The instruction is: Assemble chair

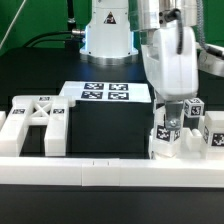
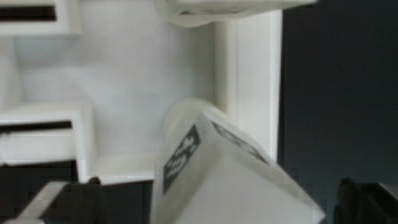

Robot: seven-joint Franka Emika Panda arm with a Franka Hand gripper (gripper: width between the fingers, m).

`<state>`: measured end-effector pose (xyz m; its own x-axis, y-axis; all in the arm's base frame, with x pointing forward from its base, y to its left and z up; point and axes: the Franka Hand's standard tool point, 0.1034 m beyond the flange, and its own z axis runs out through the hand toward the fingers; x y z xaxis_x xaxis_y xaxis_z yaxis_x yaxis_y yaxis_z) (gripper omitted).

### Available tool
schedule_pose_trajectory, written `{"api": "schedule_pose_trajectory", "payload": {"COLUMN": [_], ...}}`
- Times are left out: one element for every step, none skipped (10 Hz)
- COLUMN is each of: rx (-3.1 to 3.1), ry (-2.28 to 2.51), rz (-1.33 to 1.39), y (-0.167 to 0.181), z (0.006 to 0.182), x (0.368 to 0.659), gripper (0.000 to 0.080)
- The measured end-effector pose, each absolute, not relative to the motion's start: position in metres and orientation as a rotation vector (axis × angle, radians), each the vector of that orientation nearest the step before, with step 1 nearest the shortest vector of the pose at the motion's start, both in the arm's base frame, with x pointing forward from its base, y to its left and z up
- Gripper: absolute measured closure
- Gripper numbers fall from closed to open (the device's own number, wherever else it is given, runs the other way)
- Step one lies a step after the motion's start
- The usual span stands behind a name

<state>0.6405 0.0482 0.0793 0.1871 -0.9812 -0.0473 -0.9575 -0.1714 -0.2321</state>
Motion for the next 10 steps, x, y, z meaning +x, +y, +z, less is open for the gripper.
{"api": "schedule_pose_trajectory", "payload": {"rx": [-2.369,-2.482,-2.604,-2.684,-2.749,-2.823,-2.883,-2.905,-2.952,-2.946], "ry": [1.737,1.598,1.436,1.322,1.229,1.126,1.044,1.013,0.9,0.908], "rz": [-0.18,-0.191,-0.19,-0.173,-0.154,-0.136,-0.146,-0.138,-0.164,-0.177], "y": [0.046,0.044,0.041,0.039,0.036,0.036,0.039,0.043,0.046,0.053], "z": [0.081,0.082,0.082,0.082,0.081,0.08,0.08,0.079,0.079,0.077], "x": [0.642,0.643,0.645,0.648,0.649,0.65,0.652,0.652,0.653,0.652], "gripper": [0.0151,0.0151,0.0151,0.0151,0.0151,0.0151,0.0151,0.0151,0.0151,0.0151]}}
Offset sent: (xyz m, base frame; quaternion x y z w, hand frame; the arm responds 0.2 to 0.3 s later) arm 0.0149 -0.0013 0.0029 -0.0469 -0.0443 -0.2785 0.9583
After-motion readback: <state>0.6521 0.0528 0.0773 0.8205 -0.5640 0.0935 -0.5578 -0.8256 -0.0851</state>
